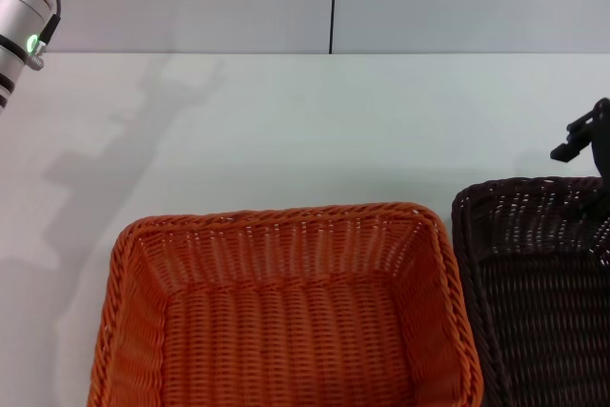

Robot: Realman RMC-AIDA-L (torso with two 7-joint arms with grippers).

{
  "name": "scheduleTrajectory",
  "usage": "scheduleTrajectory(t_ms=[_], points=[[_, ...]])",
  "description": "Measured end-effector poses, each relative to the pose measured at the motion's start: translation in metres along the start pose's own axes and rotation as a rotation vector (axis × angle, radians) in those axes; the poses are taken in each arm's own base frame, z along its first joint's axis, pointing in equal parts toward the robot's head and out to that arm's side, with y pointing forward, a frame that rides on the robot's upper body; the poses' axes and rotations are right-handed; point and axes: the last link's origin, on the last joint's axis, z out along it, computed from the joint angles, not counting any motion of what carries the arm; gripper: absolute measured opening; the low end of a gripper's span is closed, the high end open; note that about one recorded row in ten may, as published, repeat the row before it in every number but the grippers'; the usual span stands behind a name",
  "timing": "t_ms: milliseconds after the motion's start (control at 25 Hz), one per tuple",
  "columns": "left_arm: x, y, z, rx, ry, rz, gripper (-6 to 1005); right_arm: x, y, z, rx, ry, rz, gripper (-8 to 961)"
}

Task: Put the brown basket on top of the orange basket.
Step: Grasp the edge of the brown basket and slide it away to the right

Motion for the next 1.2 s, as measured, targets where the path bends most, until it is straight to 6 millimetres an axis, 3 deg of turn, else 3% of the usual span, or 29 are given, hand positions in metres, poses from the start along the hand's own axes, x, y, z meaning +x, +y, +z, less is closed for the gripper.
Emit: scheduleTrajectory(t_ms=[280,720,840,1040,1200], points=[[-0.001,0.006,0.0,-0.024,-0.001,-0.026,826,0.006,0.002,0.025,-0.016,0.005,-0.018,616],[0.0,0.007,0.002,-0.029,0.002,-0.035,826,0.005,0.003,0.03,-0.008,0.002,-0.047,599],[0.0,0.007,0.002,-0.029,0.001,-0.036,826,0.005,0.004,0.031,-0.011,0.002,-0.047,378],[0.0,0.006,0.002,-0.028,0.002,-0.035,826,0.004,0.004,0.031,-0.01,-0.003,-0.039,299],[0.0,0.006,0.002,-0.027,0.002,-0.034,825,0.002,0.003,0.029,-0.003,-0.009,-0.034,299]])
